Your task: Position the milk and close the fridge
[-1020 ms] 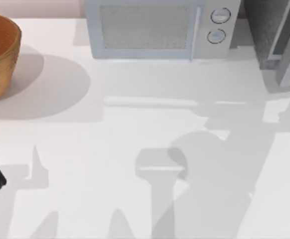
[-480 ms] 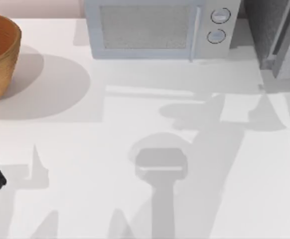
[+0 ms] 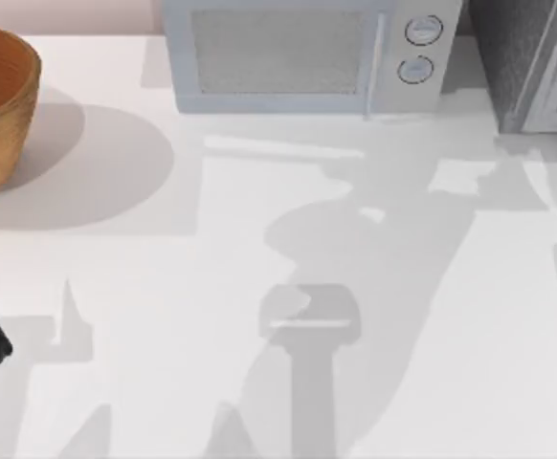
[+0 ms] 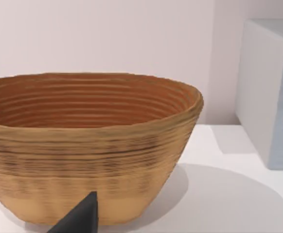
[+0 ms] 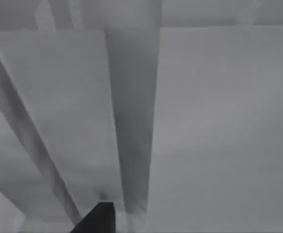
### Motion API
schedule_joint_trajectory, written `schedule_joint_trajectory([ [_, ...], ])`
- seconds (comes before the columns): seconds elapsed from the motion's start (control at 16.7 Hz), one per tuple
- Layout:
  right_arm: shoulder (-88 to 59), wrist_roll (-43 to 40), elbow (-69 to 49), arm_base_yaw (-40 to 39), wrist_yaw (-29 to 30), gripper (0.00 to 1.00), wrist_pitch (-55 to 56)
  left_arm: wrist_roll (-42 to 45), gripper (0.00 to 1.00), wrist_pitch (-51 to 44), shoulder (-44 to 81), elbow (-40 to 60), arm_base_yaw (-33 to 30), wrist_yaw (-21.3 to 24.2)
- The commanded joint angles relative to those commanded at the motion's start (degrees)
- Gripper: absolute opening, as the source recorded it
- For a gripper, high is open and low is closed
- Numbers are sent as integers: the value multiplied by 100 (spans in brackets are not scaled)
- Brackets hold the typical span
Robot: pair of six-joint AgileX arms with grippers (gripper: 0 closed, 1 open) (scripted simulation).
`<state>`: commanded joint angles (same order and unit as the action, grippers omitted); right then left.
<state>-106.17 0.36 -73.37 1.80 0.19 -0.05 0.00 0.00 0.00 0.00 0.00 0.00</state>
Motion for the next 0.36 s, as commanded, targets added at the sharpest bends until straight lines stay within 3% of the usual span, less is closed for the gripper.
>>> schedule_joint_trajectory([
  [0.36,-738,-2,-904,9,33,100,-225,0,100,0,0,0,0,0],
])
